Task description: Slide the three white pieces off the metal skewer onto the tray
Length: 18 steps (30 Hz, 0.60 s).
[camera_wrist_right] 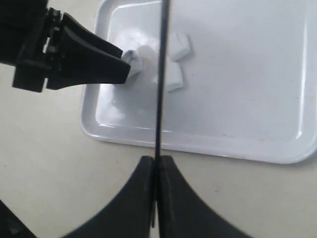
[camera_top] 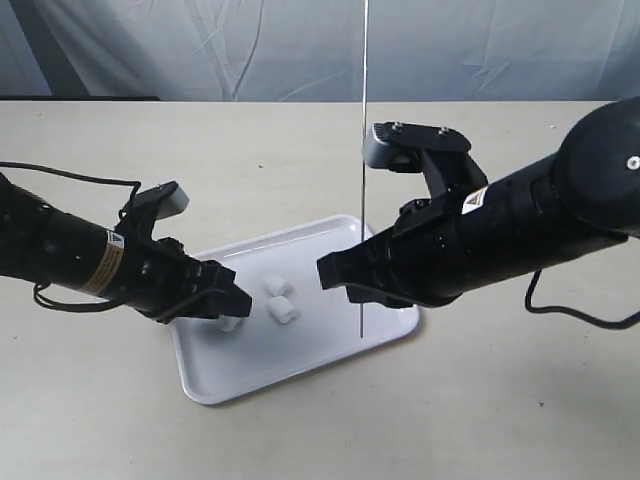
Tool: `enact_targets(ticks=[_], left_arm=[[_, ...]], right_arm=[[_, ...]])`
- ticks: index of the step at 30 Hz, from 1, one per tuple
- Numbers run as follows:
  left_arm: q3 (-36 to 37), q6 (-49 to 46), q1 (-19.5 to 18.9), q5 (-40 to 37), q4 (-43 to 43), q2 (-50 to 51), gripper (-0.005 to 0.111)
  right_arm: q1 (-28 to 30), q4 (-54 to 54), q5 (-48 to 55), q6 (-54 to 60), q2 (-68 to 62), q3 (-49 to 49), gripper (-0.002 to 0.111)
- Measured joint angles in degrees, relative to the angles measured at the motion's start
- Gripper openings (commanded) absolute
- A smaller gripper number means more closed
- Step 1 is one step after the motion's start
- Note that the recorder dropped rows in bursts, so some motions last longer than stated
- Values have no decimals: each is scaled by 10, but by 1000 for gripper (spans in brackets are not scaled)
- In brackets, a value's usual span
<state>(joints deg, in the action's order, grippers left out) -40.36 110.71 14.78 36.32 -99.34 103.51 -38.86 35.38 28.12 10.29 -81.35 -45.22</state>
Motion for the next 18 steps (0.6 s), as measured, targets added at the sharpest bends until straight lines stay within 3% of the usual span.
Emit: enact_targets(ticks=[5, 11, 18], left_arm=[[-21, -1, 0, 24, 10, -18, 54], [-40, 2, -7, 23, 2, -128, 52], [-22, 11, -101, 17, -2, -290, 49]], right_arm=[[2, -106, 44, -80, -21, -55, -1], [2, -152, 80, -112, -88, -113, -1], [2, -158, 127, -114, -178, -178, -1]])
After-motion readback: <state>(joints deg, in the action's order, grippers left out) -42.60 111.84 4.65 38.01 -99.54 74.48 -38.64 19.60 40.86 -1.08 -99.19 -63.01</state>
